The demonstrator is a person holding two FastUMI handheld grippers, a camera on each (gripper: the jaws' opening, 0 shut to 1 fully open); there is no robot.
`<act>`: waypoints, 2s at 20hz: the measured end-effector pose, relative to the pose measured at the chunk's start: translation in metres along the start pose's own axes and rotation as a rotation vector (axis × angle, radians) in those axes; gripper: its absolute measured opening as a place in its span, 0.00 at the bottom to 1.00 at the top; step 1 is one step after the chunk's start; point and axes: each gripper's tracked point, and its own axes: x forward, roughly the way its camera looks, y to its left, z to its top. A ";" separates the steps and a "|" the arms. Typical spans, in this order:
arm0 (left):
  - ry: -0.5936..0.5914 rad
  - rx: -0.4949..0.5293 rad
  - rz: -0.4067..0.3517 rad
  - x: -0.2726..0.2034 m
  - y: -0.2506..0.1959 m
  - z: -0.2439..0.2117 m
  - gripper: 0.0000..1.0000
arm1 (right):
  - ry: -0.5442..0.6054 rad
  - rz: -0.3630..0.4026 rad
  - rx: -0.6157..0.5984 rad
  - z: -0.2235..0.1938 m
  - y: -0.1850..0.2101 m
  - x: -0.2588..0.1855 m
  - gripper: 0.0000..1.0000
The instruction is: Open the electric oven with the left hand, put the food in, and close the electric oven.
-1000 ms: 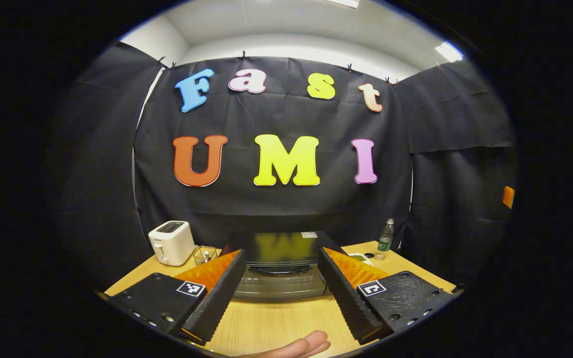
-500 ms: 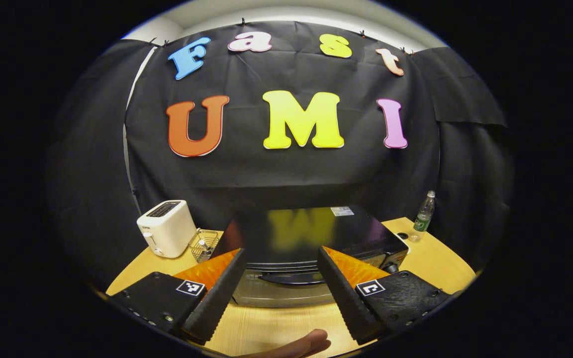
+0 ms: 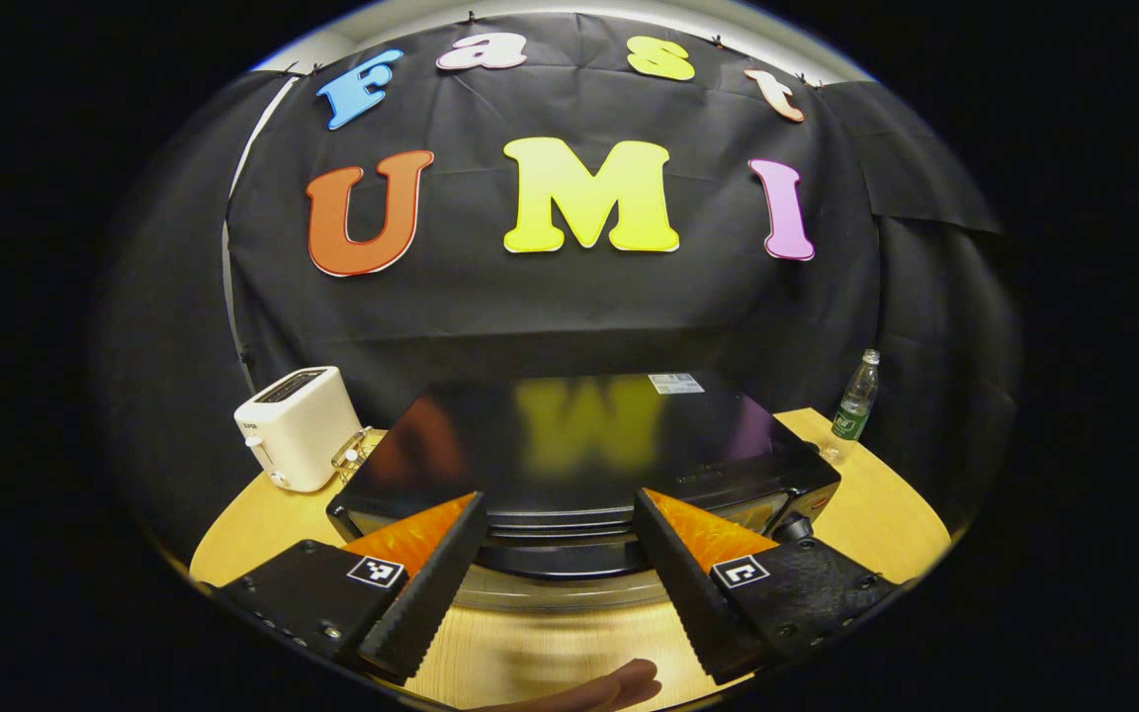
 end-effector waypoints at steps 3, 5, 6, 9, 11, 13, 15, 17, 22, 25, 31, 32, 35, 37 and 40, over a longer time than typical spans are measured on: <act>-0.024 0.002 -0.009 0.000 -0.003 0.001 0.89 | -0.014 0.004 -0.011 -0.001 0.002 -0.004 0.97; -0.029 -0.022 -0.026 -0.003 -0.002 -0.001 0.99 | -0.003 0.009 -0.019 -0.007 0.004 -0.008 0.97; -0.032 -0.035 -0.031 -0.005 -0.003 -0.002 0.99 | 0.011 0.011 -0.022 -0.011 0.005 -0.012 0.97; -0.030 -0.018 -0.016 -0.015 -0.003 -0.007 0.99 | 0.014 0.017 -0.024 -0.018 0.007 -0.031 0.97; -0.028 -0.017 -0.009 -0.025 -0.005 -0.013 0.99 | 0.017 0.009 -0.023 -0.023 0.006 -0.039 0.97; -0.031 -0.020 -0.003 -0.033 -0.004 -0.018 0.99 | 0.023 0.001 -0.023 -0.024 0.007 -0.044 0.97; 0.004 -0.022 0.003 -0.039 -0.005 -0.036 0.99 | 0.019 -0.004 -0.028 -0.022 0.008 -0.049 0.97; 0.104 -0.029 -0.007 -0.042 -0.010 -0.071 0.98 | 0.006 -0.008 -0.040 -0.017 0.008 -0.055 0.97; 0.185 -0.037 -0.017 -0.055 -0.016 -0.133 0.98 | -0.027 0.000 -0.058 -0.006 0.016 -0.064 0.97; 0.175 -0.035 -0.020 -0.060 -0.018 -0.145 0.99 | -0.016 0.007 -0.065 -0.012 0.020 -0.063 0.97; 0.278 -0.047 -0.025 -0.067 -0.020 -0.179 0.99 | 0.008 0.018 -0.076 -0.024 0.030 -0.056 0.97; 0.315 -0.058 -0.027 -0.067 -0.020 -0.189 0.98 | 0.013 0.018 -0.079 -0.025 0.030 -0.055 0.97; 0.319 -0.060 -0.032 -0.069 -0.020 -0.193 0.99 | 0.026 0.018 -0.083 -0.033 0.031 -0.052 0.97; 0.315 -0.045 -0.044 -0.068 -0.021 -0.196 0.98 | 0.040 0.014 -0.081 -0.039 0.030 -0.049 0.97; 0.277 -0.011 -0.041 -0.066 -0.018 -0.198 0.98 | 0.068 0.011 -0.082 -0.049 0.033 -0.041 0.98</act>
